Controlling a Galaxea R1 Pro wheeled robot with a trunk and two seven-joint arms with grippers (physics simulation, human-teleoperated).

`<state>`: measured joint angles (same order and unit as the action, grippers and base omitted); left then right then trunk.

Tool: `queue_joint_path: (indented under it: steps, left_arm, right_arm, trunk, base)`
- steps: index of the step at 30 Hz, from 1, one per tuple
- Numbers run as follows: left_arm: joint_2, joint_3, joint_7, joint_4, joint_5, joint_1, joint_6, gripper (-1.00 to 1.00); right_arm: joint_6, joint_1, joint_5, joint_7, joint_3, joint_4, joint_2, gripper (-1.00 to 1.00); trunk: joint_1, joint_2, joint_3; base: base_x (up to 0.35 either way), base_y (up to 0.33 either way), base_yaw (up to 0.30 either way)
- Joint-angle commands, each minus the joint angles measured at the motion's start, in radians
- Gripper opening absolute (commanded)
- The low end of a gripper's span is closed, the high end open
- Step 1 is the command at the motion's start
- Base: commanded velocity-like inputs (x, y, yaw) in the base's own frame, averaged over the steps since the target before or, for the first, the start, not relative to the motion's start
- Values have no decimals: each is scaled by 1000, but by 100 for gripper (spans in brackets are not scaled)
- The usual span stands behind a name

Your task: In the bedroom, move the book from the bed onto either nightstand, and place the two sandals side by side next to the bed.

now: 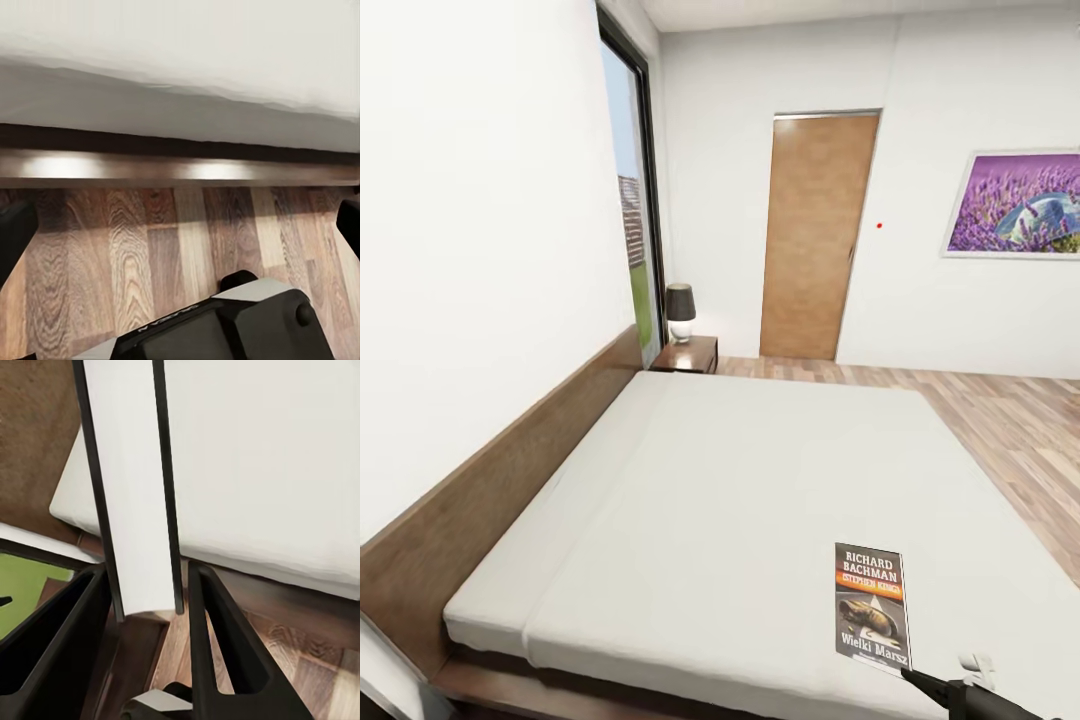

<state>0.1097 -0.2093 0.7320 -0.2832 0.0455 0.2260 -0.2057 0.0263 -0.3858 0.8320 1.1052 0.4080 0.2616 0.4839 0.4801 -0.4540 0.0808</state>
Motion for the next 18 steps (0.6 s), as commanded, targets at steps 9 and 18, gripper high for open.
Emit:
queue_joint_path:
  steps: [9, 18]
  left_arm:
    - [-1, -4, 4, 2, 5, 1, -4, 100]
    - [-2, -4, 4, 2, 5, 1, -4, 100]
  right_arm:
    - [3, -1, 9, 2, 8, 0, 1, -100]
    - [3, -1, 10, 2, 8, 0, 1, -100]
  trunk:
    - [1, -2, -13]
    - [1, -2, -27]
  base:
    - [0, 0, 0]
    - [0, 0, 0]
